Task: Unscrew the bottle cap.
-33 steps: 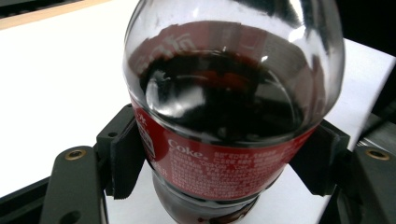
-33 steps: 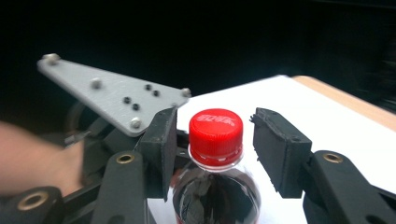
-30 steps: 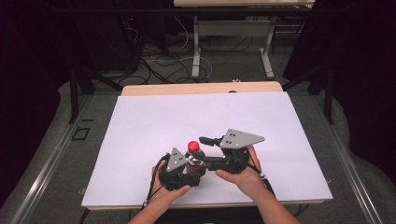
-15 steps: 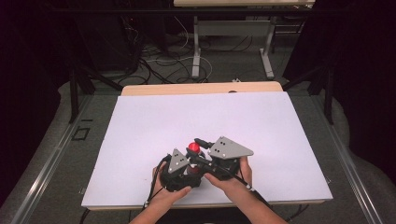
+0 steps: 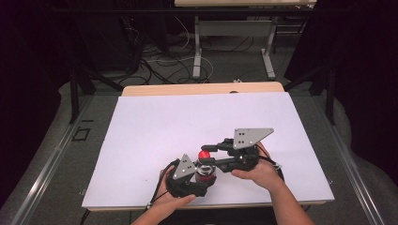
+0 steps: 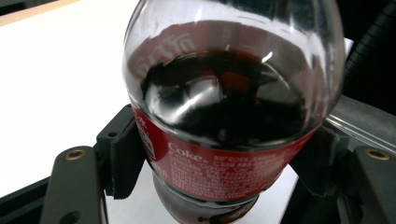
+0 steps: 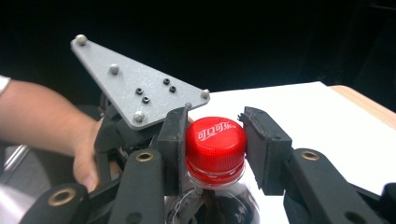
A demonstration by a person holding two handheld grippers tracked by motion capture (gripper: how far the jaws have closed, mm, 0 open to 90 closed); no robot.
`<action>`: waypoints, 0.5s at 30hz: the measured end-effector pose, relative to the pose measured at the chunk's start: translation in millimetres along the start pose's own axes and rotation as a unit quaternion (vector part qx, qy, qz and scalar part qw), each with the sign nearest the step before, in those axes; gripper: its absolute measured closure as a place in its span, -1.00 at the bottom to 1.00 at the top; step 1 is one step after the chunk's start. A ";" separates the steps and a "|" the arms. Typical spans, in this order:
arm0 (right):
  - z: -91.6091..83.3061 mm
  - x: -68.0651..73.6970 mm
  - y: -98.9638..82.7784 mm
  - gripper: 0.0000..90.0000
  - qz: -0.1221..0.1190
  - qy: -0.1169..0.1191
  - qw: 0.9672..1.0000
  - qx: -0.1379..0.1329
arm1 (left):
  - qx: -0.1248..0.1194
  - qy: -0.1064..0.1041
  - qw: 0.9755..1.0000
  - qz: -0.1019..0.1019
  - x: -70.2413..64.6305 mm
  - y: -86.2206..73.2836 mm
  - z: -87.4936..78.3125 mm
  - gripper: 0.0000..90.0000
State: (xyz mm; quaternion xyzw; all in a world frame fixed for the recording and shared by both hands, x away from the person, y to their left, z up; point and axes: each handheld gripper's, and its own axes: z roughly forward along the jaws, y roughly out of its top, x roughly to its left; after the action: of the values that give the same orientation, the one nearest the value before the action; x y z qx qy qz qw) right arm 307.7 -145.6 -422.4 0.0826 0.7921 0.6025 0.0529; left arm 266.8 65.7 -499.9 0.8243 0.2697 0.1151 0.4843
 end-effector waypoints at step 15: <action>7.6 9.4 2.5 0.12 0.029 -0.057 0.998 -0.005 | -0.004 0.026 1.000 -0.009 6.0 0.3 -2.9 -0.36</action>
State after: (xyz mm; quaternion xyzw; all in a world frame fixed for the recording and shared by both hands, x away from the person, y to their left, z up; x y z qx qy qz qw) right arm 300.1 -135.9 -421.9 0.1393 0.7823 0.6017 0.0813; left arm 270.5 71.1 -498.5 0.8163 0.2894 0.1331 0.4818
